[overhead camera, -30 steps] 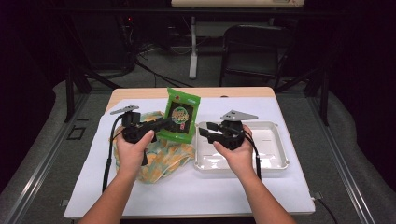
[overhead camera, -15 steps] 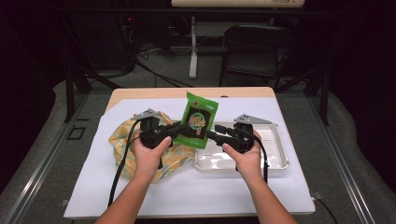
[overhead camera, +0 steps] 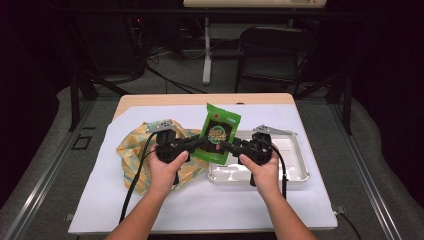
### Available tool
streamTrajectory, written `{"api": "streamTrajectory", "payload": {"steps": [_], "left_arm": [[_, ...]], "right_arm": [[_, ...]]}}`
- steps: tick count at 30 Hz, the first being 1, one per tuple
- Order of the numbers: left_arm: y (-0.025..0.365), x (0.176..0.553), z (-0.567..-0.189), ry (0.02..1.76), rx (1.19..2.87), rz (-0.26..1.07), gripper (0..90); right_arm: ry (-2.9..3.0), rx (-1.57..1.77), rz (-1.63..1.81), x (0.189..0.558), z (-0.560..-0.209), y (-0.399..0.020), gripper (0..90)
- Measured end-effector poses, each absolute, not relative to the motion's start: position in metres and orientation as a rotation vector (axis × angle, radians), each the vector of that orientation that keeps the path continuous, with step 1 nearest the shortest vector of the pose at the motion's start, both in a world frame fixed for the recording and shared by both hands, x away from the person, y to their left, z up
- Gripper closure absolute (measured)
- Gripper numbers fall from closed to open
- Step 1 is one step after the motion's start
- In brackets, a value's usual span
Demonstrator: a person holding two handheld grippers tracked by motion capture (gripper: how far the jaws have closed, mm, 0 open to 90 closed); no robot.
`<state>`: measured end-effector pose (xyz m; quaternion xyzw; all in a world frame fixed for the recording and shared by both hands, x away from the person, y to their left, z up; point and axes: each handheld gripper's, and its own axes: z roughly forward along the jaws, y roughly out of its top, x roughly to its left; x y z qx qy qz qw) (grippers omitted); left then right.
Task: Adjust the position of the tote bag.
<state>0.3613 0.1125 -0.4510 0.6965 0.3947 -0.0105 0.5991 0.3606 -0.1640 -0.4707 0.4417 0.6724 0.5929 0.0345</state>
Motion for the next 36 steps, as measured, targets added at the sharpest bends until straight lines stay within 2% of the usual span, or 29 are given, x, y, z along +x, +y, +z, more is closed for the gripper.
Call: {"api": "streamTrajectory", "payload": {"steps": [4, 12, 23, 29, 36], "left_arm": [[0.110, 0.363, -0.454, 0.922, 1.620, -0.024, 71.9], [0.107, 0.367, -0.457, 0.932, 1.640, -0.027, 71.2], [0.092, 0.369, -0.464, 0.945, 1.690, -0.008, 70.1], [0.085, 0.372, -0.468, 0.955, 1.691, -0.007, 68.4], [0.079, 0.373, -0.469, 0.975, 1.710, 0.052, 65.3]], "right_arm": [[2.074, 1.382, 1.801, 0.361, -0.473, -0.166, 51.3], [2.006, 1.458, 1.785, 0.358, -0.471, -0.172, 67.6], [1.943, 1.527, 1.736, 0.357, -0.472, -0.181, 83.4], [1.905, 1.531, 1.730, 0.357, -0.472, -0.186, 87.9], [1.899, 1.544, 1.710, 0.357, -0.472, -0.189, 88.6]]}}
